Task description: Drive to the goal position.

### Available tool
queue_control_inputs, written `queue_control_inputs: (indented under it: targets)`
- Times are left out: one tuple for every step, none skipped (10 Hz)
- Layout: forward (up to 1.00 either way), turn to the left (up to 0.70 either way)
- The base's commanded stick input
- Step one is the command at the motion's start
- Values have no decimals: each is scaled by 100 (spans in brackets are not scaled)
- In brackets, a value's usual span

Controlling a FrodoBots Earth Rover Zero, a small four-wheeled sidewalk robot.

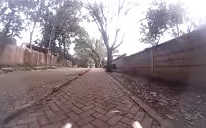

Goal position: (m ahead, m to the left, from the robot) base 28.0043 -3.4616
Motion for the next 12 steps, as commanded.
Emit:
queue_control_inputs:
  targets:
    - [70,7]
    - [70,8]
    - [70,5]
    - [70,4]
    - [70,6]
    - [70,11]
    - [70,8]
    - [70,4]
    - [70,1]
    - [70,3]
    - [70,7]
    - [70,2]
